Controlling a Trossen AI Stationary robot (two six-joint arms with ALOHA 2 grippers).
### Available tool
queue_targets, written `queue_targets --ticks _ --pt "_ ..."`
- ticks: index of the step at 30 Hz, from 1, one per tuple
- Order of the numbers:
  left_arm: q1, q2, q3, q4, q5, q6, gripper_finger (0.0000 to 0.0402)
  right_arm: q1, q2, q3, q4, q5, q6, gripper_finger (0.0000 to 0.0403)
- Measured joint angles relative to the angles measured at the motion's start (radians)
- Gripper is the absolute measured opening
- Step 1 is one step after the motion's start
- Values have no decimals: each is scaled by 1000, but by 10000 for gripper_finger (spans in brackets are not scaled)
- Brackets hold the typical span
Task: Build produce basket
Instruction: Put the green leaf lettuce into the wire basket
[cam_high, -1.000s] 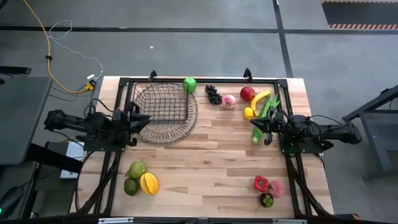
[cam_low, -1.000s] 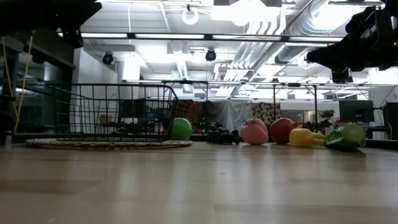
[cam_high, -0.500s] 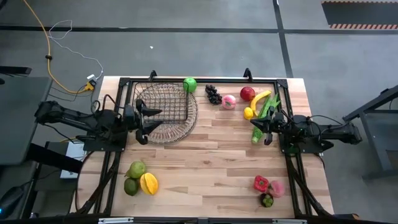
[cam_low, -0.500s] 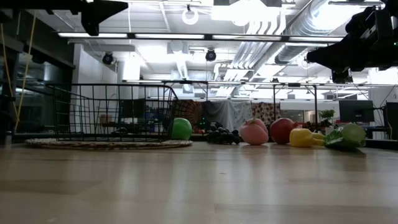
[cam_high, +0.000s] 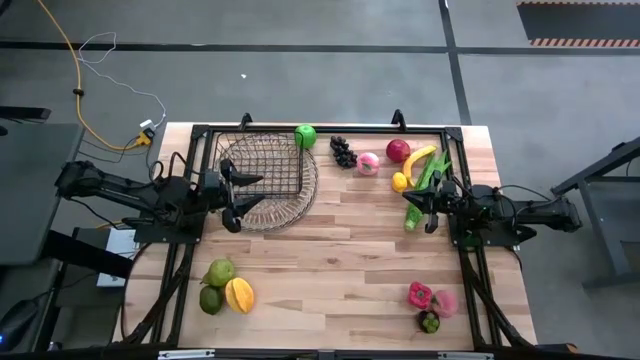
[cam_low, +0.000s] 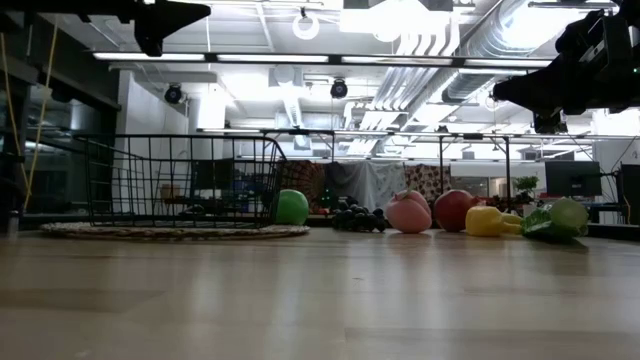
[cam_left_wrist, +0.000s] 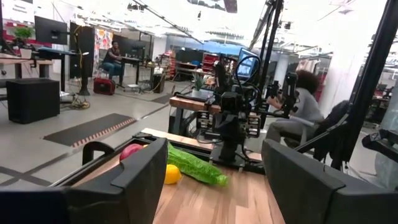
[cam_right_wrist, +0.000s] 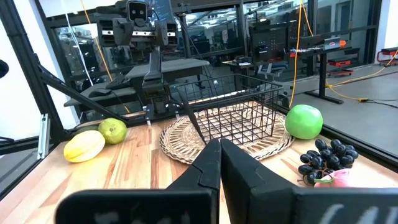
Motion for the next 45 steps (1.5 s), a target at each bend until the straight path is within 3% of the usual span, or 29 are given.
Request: queue_targets --ticks 45 --pt "0 0 0 0 -1 0 248 0 0 0 0 0 0 0"
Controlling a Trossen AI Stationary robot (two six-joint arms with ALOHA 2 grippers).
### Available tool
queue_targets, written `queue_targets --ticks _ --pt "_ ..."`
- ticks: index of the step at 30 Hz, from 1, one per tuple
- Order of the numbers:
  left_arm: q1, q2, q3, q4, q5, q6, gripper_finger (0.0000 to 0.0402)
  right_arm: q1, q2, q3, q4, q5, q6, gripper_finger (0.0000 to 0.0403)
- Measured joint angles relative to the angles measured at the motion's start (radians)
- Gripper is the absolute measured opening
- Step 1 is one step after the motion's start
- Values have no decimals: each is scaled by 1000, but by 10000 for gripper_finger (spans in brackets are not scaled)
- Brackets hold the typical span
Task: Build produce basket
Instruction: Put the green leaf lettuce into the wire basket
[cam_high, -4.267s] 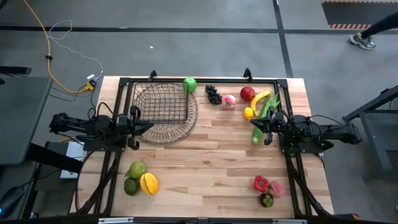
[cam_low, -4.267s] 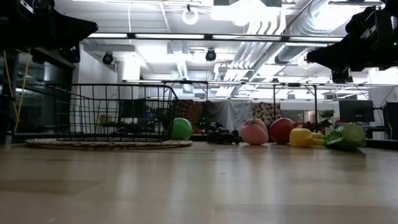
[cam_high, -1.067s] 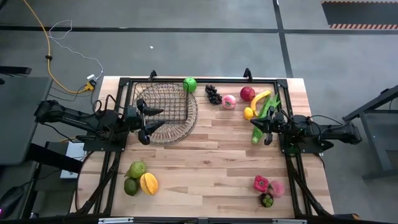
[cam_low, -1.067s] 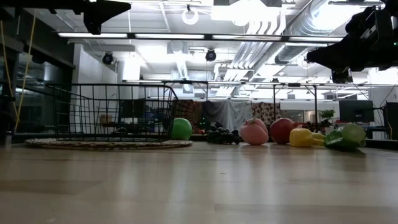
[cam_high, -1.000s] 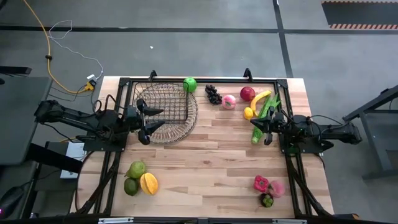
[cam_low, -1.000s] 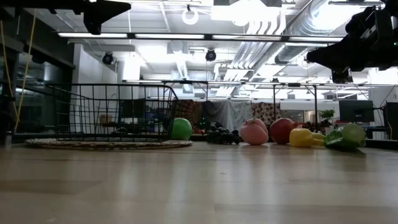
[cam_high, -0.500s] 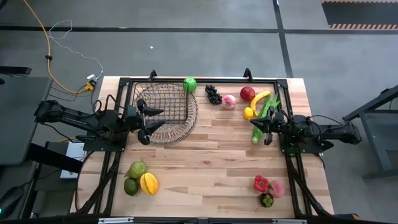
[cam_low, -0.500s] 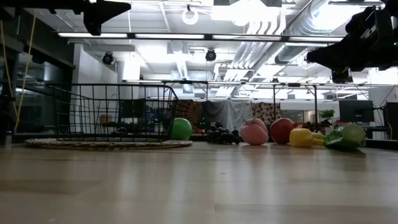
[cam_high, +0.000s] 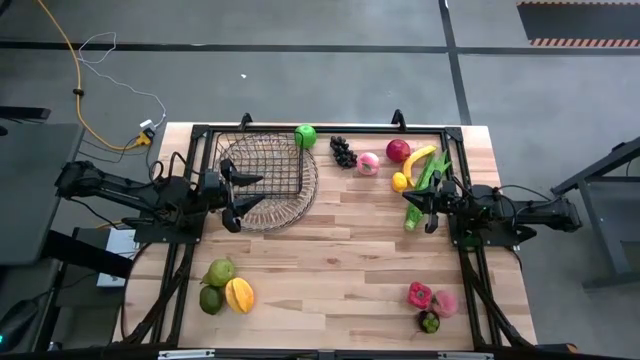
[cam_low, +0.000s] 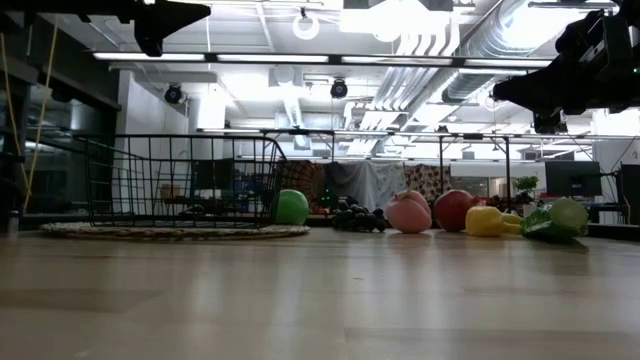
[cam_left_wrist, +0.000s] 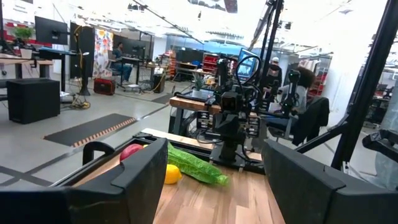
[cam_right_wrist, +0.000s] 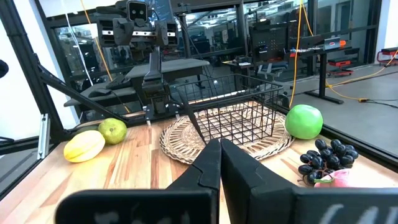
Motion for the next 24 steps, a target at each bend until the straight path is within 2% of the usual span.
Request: queue_targets --ticks 13,19,24 --pt "0 0 0 0 -3 26 248 0 0 0 10 3 26 0" --pt "0 0 0 0 5 26 248 0 0 0 189 88 123 0" --pt "0 0 0 0 5 26 248 -1 13 0 369 74 81 0"
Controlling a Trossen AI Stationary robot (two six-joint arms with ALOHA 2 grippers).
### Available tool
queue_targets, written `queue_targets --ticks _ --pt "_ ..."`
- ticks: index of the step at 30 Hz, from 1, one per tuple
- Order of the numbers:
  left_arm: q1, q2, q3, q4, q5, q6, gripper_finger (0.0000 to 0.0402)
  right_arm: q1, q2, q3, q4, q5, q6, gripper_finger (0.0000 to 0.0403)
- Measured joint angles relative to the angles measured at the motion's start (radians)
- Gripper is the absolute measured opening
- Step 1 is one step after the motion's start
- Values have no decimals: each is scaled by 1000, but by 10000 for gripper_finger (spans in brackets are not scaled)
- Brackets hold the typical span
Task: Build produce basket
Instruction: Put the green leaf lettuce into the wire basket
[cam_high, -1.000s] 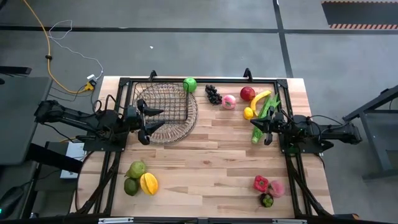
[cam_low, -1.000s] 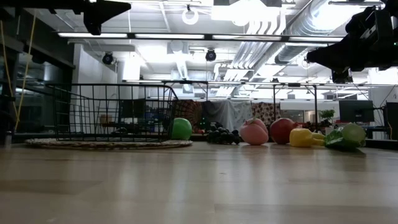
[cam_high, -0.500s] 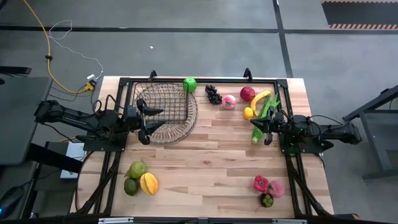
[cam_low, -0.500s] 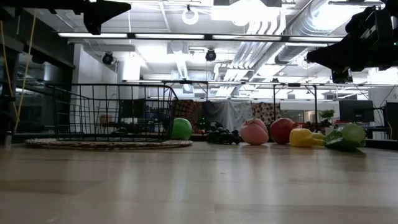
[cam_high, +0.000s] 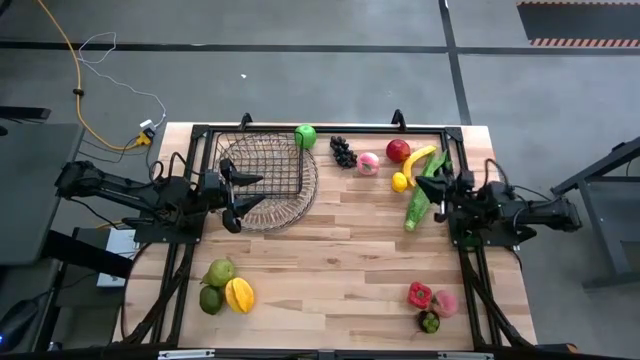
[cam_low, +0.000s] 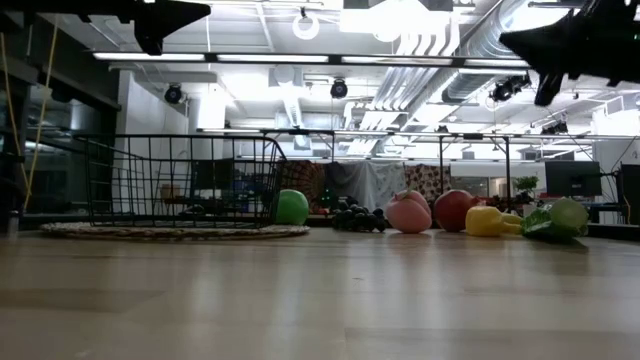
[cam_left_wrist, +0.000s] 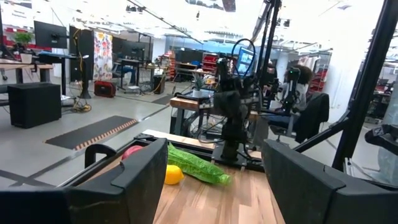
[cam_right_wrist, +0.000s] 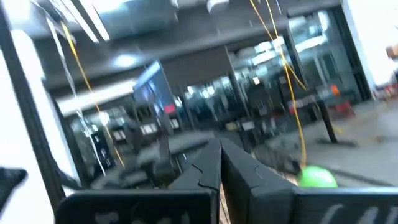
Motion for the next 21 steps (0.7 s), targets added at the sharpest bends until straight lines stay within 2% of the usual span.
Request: queue_targets --ticks 3,6,9,12,17,21 --pt "0 0 0 0 0 0 248 -1 31 7 77 5 -7 1" --pt "0 0 0 2 0 0 248 -1 99 57 41 46 -5 14" --pt "0 0 0 2 -6 0 248 -1 192 139 -73 76 11 52" --pt "0 0 0 2 -8 0 248 0 299 270 -307 83 60 111" --pt "0 0 0 2 -8 25 248 0 491 550 -880 51 183 208" --pt "0 0 0 2 -9 29 248 -1 634 715 -1245 50 403 240"
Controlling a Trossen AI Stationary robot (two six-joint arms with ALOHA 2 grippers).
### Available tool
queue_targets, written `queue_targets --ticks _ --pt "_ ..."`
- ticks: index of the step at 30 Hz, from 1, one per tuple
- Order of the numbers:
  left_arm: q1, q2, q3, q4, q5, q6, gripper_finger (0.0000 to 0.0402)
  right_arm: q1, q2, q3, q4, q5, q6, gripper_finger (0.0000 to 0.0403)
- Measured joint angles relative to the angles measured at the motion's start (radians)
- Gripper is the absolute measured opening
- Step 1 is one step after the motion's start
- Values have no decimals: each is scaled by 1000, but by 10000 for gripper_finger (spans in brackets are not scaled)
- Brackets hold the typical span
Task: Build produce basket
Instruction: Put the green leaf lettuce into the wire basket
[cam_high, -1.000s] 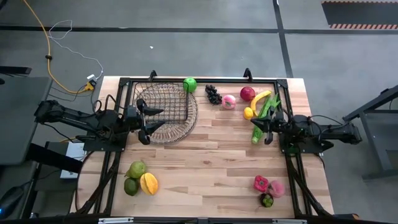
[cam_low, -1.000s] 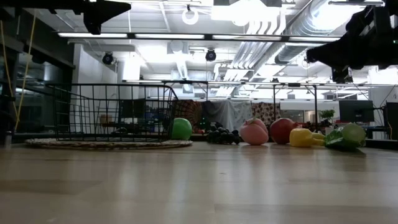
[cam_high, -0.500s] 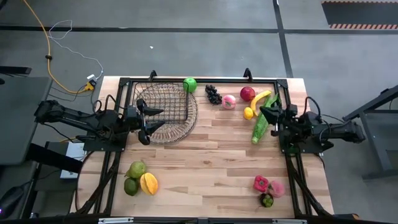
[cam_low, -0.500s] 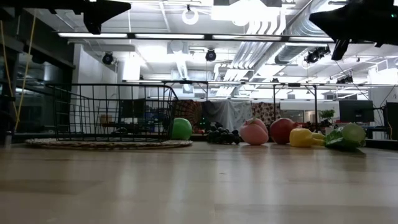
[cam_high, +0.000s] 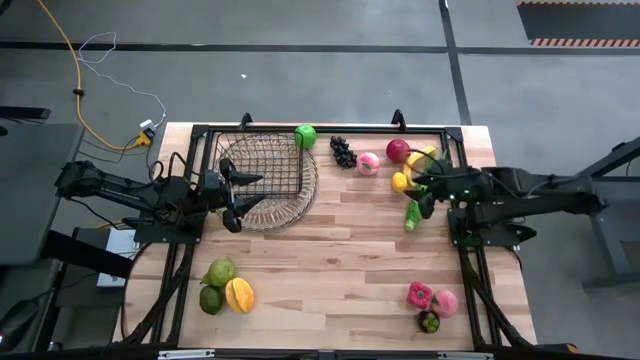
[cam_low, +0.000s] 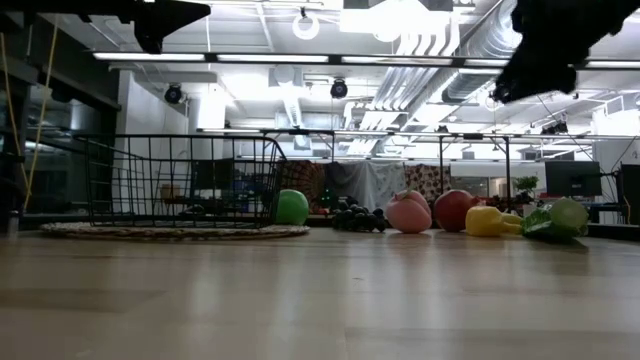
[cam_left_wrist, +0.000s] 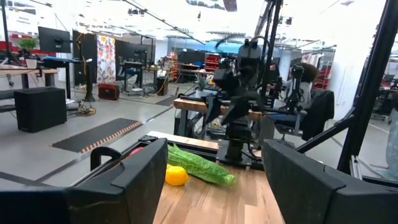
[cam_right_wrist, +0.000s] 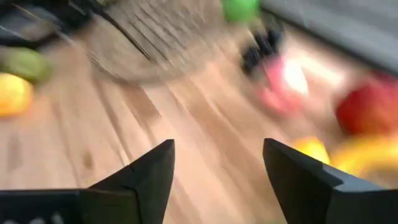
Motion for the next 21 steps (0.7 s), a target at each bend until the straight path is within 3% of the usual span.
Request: queue_targets --ticks 4,9,13,21 --pt "0 0 0 0 -2 -6 248 -1 104 79 -266 -7 319 243" --pt "0 0 0 -1 -2 -11 248 0 173 52 -439 -80 592 243" --pt "0 0 0 -1 -2 -11 248 0 196 -17 -432 -92 679 243" --pt "0 0 0 -2 -2 -11 248 -1 210 -12 -344 40 782 243"
